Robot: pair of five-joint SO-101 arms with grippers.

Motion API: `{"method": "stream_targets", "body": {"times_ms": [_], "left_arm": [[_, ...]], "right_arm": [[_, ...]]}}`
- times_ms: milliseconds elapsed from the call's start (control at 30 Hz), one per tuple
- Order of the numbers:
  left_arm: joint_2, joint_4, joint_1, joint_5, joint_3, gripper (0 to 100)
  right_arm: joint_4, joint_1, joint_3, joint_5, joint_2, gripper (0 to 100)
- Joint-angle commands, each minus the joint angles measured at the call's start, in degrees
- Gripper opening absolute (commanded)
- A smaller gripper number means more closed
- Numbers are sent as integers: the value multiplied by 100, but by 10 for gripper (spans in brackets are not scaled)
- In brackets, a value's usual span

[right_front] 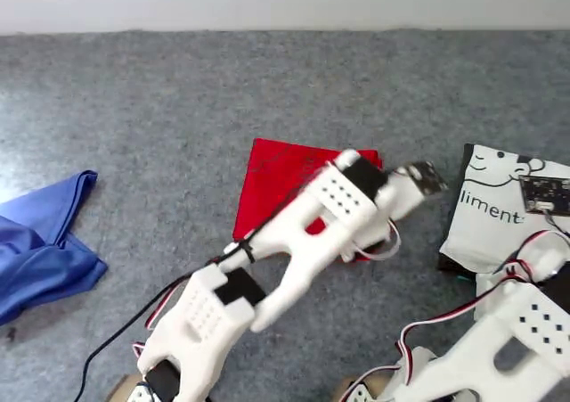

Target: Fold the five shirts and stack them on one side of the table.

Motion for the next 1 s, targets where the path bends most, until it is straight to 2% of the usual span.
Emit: {"method": "stream_targets", "body": {"times_ms": [0, 167, 300, 433, 700, 833, 967], "left_arm": [[-818, 114, -62, -18, 84, 13], [-1231, 9, -879, -26, 92, 13], [-967, 0, -1319, -26, 119, 13], [-466, 114, -1152, -9, 119, 13], [659, 105, -396, 0, 92, 13], [862, 97, -466, 44, -40, 13], [229, 105, -826, 422, -479, 13]], "right_arm": [[136, 40, -44, 53, -145, 82], [136, 31, -44, 53, -145, 82], [136, 31, -44, 53, -145, 82], [136, 31, -44, 53, -145, 82], [136, 31, -44, 53, -145, 83], [136, 31, -44, 53, -145, 83], [127, 22, -53, 53, -145, 83]]}}
